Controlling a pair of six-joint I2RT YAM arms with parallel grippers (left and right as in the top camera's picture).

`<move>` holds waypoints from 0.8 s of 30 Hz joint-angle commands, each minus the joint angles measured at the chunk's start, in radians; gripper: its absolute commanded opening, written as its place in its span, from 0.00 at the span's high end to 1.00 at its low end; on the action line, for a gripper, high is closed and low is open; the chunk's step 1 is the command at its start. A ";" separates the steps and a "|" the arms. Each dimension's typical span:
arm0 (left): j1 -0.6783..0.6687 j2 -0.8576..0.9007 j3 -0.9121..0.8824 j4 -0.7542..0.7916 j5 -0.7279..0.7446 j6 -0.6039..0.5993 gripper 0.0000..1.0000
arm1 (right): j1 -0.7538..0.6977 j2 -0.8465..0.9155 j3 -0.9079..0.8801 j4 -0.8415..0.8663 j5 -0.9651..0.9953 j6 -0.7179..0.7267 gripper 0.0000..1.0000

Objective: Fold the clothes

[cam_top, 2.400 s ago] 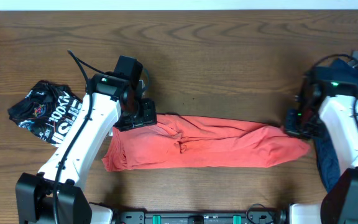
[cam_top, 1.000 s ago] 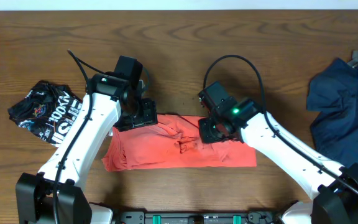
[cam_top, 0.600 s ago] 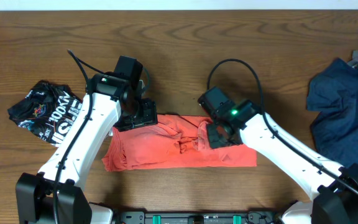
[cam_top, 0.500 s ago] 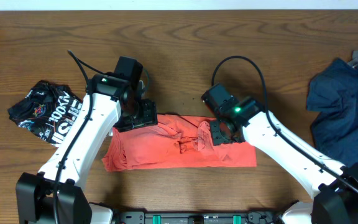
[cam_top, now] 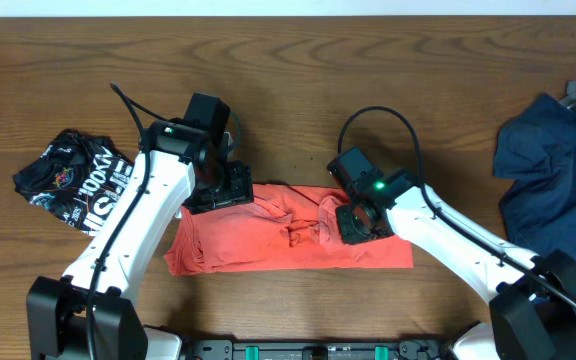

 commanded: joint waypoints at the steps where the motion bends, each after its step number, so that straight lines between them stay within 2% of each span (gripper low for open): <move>1: 0.000 0.003 -0.006 -0.001 -0.010 -0.009 0.32 | 0.002 0.001 0.000 0.028 -0.187 -0.124 0.98; 3: 0.000 0.003 -0.006 -0.001 -0.010 -0.009 0.32 | 0.004 0.001 0.000 0.070 -0.380 -0.237 0.94; 5: 0.000 0.003 -0.006 0.002 -0.010 -0.009 0.32 | 0.013 0.001 -0.001 0.119 -0.554 -0.328 0.86; 9: 0.000 0.003 -0.006 0.003 -0.010 -0.009 0.32 | 0.042 0.001 -0.001 0.182 -0.611 -0.348 0.76; 11: 0.000 0.003 -0.006 0.003 -0.010 -0.009 0.32 | 0.051 0.001 -0.001 0.191 -0.591 -0.347 0.64; 15: 0.000 0.003 -0.006 0.002 -0.010 -0.009 0.32 | 0.047 -0.004 0.009 0.158 -0.474 -0.336 0.74; 17: 0.000 0.003 -0.006 0.003 -0.010 -0.009 0.28 | 0.037 -0.019 0.026 0.127 -0.385 -0.304 0.73; 24: 0.000 0.003 -0.006 0.003 -0.010 -0.009 0.28 | -0.012 -0.123 0.068 0.096 -0.152 -0.259 0.71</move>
